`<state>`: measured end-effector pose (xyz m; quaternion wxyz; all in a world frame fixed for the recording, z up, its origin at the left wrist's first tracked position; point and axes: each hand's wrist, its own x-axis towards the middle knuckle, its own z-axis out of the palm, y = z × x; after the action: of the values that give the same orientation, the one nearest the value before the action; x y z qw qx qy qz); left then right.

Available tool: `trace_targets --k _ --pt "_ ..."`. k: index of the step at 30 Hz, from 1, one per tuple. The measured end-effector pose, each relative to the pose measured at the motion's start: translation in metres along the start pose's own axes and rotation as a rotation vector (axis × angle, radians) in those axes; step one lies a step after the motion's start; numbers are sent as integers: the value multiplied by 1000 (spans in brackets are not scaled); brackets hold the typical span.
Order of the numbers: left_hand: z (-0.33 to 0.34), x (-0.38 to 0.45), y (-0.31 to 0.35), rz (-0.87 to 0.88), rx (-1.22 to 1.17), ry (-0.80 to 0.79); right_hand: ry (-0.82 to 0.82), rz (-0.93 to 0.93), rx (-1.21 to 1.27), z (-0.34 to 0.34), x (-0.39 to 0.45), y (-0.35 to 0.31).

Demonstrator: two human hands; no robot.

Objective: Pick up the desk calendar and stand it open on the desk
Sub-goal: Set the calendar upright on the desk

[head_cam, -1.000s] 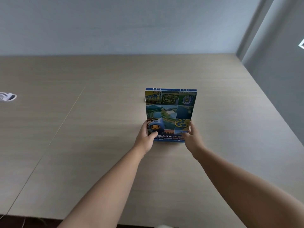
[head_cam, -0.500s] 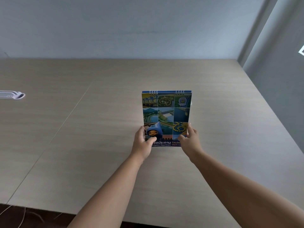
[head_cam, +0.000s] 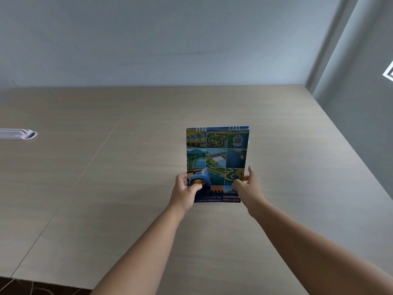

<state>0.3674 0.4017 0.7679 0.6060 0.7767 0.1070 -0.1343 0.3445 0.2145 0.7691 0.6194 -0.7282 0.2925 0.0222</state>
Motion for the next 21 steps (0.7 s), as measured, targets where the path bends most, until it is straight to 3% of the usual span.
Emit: trace_targets --k 5,21 --pt "4 2 7 15 -14 -46 -80 43 -4 -3 13 -6" --pt "7 9 18 79 -4 -28 -63 -9 28 -11 -4 -12"
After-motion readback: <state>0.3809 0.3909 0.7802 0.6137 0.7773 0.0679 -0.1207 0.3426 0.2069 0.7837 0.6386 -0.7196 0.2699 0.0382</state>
